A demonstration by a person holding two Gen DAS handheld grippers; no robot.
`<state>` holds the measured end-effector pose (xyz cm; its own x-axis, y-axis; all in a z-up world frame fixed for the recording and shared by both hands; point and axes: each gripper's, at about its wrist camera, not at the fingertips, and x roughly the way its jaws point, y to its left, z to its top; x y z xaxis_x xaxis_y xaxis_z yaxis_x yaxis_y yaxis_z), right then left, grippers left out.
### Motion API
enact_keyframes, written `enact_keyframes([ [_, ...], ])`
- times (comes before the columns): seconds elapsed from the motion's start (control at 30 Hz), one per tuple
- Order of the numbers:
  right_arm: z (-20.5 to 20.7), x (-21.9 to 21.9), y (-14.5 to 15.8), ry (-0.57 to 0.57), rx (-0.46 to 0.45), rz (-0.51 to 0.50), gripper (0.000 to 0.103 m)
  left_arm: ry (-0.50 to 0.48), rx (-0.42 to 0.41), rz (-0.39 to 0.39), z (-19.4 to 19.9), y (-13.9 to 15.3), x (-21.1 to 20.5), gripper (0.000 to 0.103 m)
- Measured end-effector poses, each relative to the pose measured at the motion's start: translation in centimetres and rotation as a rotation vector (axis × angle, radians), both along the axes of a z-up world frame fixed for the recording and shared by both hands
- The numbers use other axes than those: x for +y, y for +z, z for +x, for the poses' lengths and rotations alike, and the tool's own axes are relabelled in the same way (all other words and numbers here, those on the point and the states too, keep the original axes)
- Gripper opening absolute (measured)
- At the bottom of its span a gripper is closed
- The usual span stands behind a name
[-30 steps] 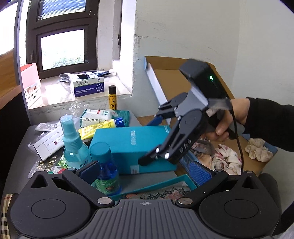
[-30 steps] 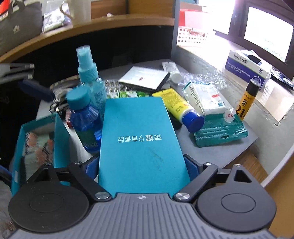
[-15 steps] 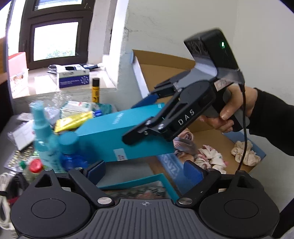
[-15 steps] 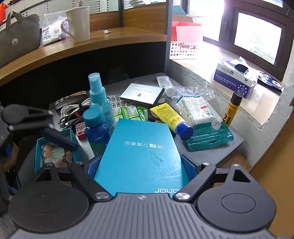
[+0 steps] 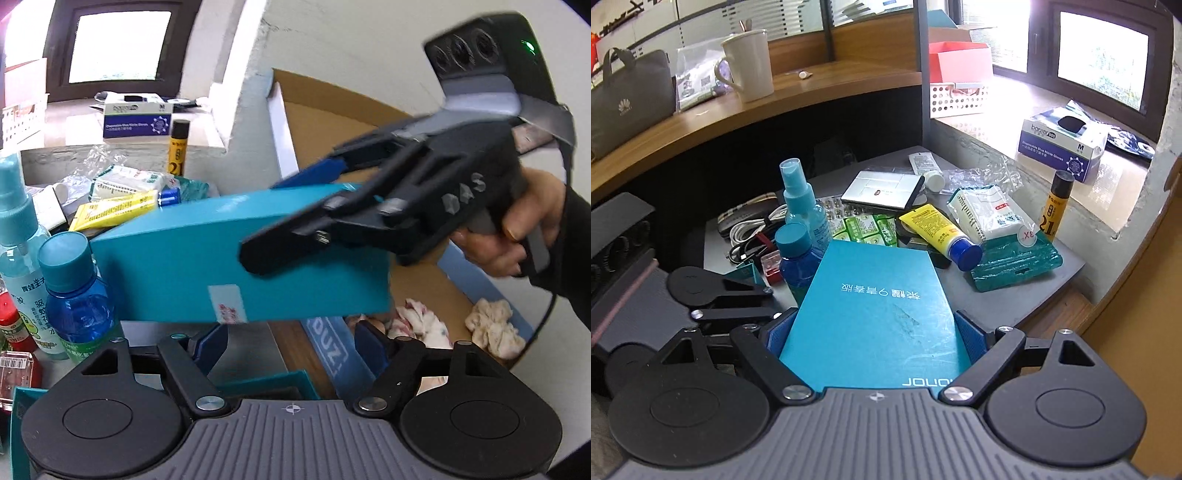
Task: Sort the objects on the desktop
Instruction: 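Lift the phone box with the right tool and lower it onto the small teal box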
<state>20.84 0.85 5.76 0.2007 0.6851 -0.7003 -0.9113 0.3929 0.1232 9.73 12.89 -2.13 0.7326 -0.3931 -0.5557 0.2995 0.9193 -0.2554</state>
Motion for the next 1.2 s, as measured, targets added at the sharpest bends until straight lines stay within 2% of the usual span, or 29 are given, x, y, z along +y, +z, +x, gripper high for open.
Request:
enact_keyframes([
  [0.27,-1.4,-2.9,1.2,-0.041,0.036,0.063,0.091,-0.013,-0.079,-0.026,-1.0,0.7,0.0,0.077],
  [0.8,-6.4,-6.1,2.8,-0.006,0.035,0.132,0.091,-0.088,-0.147,0.037,-5.9,2.6,-0.9,0.077],
  [0.97,-7.6,-5.9,2.5,0.06,0.067,0.176,0.091,-0.08,-0.142,0.005,-8.2,2.7,0.1,0.078],
  [1.2,-8.4,-4.0,1.7,0.176,0.077,0.188,0.091,-0.026,-0.138,0.051,-10.9,2.5,0.8,0.079],
])
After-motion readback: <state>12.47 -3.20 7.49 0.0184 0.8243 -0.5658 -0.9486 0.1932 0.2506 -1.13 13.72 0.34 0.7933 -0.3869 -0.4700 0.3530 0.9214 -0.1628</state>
